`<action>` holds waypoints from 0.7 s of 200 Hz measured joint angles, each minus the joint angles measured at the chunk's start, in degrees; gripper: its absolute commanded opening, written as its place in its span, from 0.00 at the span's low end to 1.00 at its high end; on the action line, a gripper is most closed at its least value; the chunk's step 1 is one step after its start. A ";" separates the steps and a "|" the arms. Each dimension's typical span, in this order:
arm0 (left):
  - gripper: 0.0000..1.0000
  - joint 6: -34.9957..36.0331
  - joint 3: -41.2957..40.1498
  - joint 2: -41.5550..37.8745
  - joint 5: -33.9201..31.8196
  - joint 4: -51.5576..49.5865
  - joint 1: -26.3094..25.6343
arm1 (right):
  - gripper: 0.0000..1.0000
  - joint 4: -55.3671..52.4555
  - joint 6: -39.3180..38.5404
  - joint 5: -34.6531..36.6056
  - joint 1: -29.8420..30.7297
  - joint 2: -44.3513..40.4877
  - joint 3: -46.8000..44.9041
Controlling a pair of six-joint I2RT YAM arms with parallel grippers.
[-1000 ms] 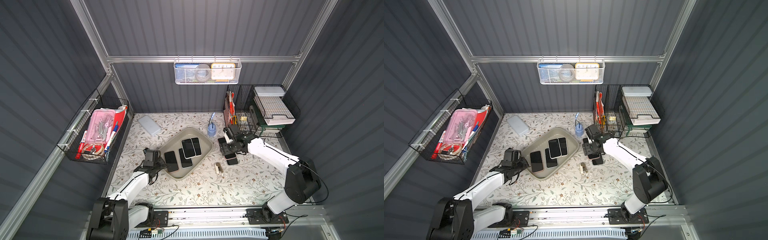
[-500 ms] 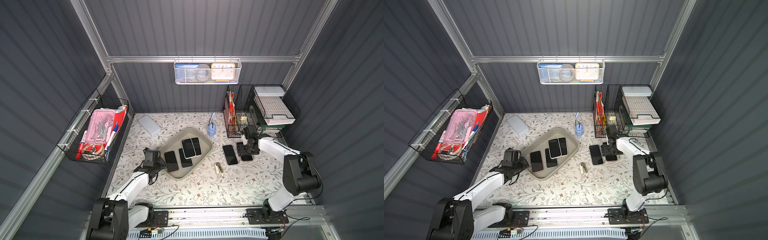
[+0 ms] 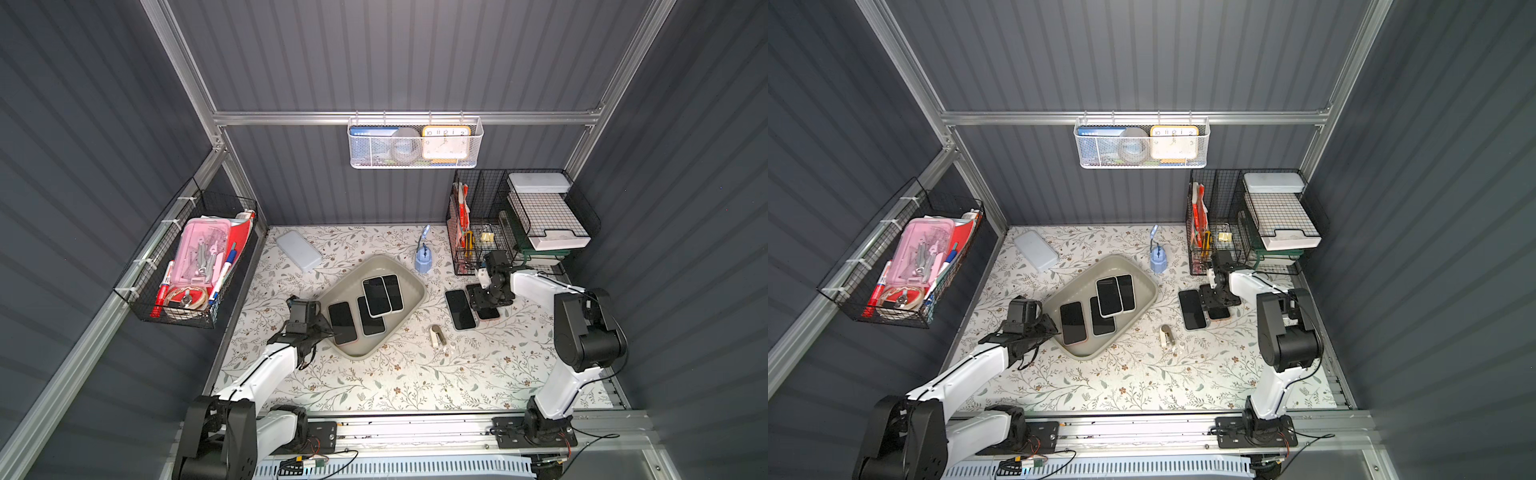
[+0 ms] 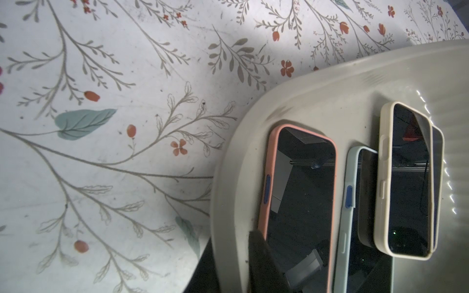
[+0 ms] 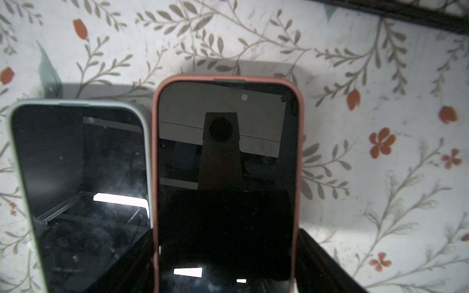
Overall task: Take the phone out of the storage box
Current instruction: Place the phone at the center of the board.
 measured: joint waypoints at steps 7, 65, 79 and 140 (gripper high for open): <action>0.21 0.00 0.00 0.00 0.02 0.00 0.00 | 0.69 0.17 -0.04 0.04 -0.04 0.39 0.09; 0.21 0.00 0.00 0.04 0.00 0.00 0.00 | 0.76 0.33 -0.17 0.68 -0.04 1.66 0.13; 0.21 0.00 0.00 0.04 0.00 0.00 0.00 | 0.79 0.33 -0.17 0.68 -0.04 1.66 0.13; 0.21 0.00 0.00 0.24 0.00 0.09 0.00 | 0.99 0.07 0.42 2.27 -0.02 0.00 -0.11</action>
